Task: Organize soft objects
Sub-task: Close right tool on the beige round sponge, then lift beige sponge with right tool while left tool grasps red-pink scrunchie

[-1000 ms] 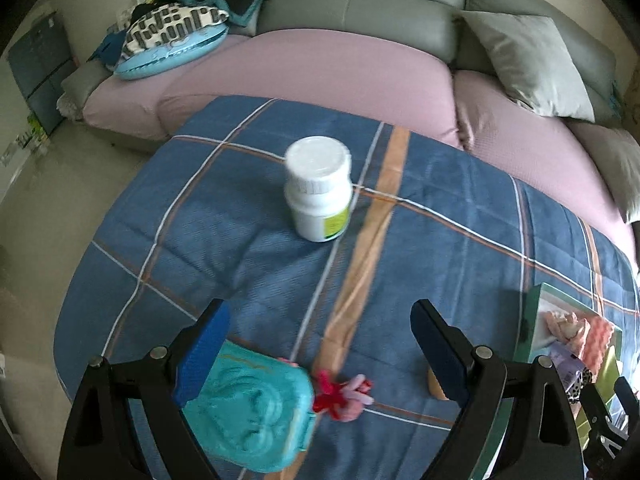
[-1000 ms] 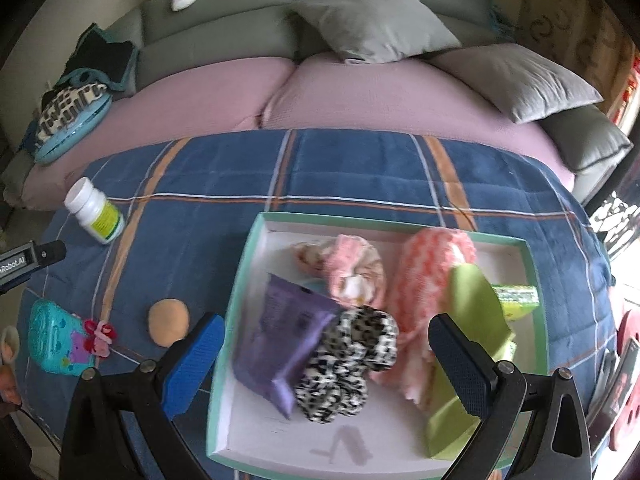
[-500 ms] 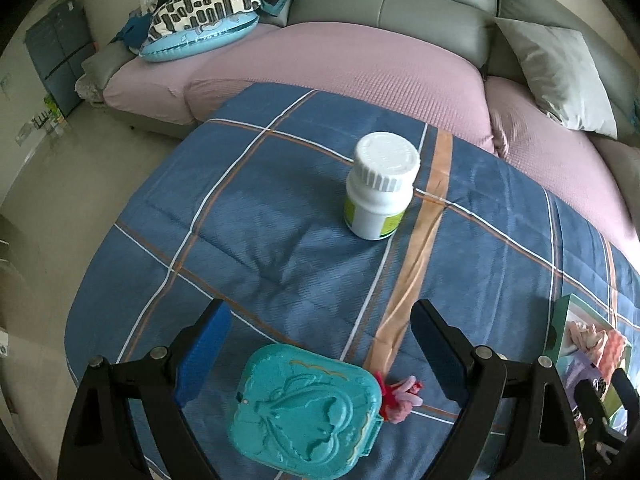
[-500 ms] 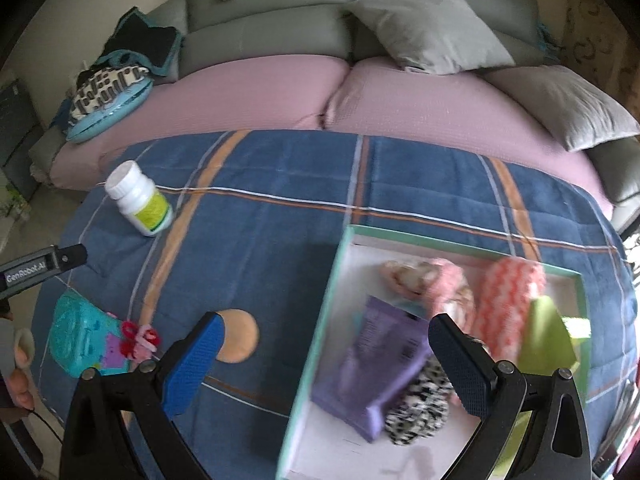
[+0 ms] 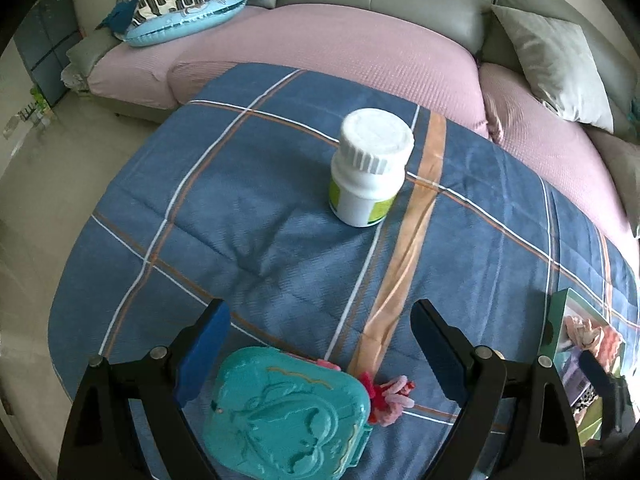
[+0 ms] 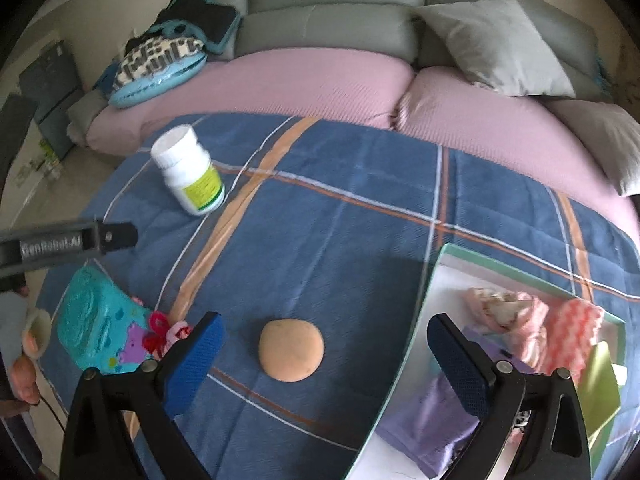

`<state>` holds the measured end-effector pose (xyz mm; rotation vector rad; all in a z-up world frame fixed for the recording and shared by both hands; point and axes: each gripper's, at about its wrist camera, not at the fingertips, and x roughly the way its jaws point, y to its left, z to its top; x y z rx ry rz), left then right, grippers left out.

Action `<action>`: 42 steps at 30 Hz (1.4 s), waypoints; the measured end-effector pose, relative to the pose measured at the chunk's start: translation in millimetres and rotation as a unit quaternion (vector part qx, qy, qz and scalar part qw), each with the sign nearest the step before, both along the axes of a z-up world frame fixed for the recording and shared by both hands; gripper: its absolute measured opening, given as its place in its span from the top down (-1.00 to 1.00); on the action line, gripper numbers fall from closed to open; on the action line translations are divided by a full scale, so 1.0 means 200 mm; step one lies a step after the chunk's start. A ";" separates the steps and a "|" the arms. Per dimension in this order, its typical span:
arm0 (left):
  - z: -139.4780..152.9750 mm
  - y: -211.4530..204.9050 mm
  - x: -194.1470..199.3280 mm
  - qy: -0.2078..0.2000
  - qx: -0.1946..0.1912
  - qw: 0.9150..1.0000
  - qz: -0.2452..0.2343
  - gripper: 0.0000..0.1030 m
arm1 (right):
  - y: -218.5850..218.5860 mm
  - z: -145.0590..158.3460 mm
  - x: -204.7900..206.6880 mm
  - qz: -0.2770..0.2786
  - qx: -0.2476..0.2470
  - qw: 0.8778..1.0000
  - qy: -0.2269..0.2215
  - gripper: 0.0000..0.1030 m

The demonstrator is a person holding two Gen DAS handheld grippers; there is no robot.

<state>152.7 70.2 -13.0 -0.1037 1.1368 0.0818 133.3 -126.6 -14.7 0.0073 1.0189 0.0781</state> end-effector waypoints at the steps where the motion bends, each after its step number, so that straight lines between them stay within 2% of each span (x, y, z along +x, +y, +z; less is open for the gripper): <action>1: 0.00 -0.01 0.00 0.001 -0.002 1.000 -0.002 -0.78 | 0.01 -0.01 0.00 0.005 0.000 1.000 0.005 -0.87; 10: 0.03 -0.01 -0.03 -0.011 -0.037 0.999 0.005 -0.78 | 0.07 -0.11 0.01 0.037 0.019 0.999 0.035 -0.60; 13: 0.03 -0.04 -0.03 -0.012 -0.032 0.999 -0.004 -0.78 | 0.09 -0.14 0.02 0.047 0.025 0.998 0.045 -0.46; 16: 0.03 -0.06 -0.03 -0.010 -0.030 0.999 -0.012 -0.78 | 0.11 -0.18 0.03 0.052 0.025 0.997 0.059 -0.45; 19: 0.03 -0.07 -0.03 -0.007 -0.033 0.999 -0.014 -0.78 | 0.13 -0.22 0.04 0.059 0.023 0.995 0.072 -0.23; 24: 0.05 -0.06 -0.05 -0.010 -0.037 0.999 -0.010 -0.78 | 0.15 -0.28 0.05 0.062 0.008 0.994 0.088 -0.23; 27: 0.06 -0.05 -0.08 -0.012 -0.055 0.998 -0.004 -0.78 | 0.15 -0.30 0.06 0.061 -0.007 0.994 0.093 -0.08; 34: 0.10 -0.05 -0.18 -0.023 -0.070 0.997 0.016 -0.78 | 0.13 -0.32 0.07 0.061 0.003 0.994 0.089 -0.01; 42: 0.14 -0.11 -0.31 -0.037 -0.061 0.997 0.015 -0.78 | 0.08 -0.29 0.02 0.060 0.024 0.994 0.088 0.00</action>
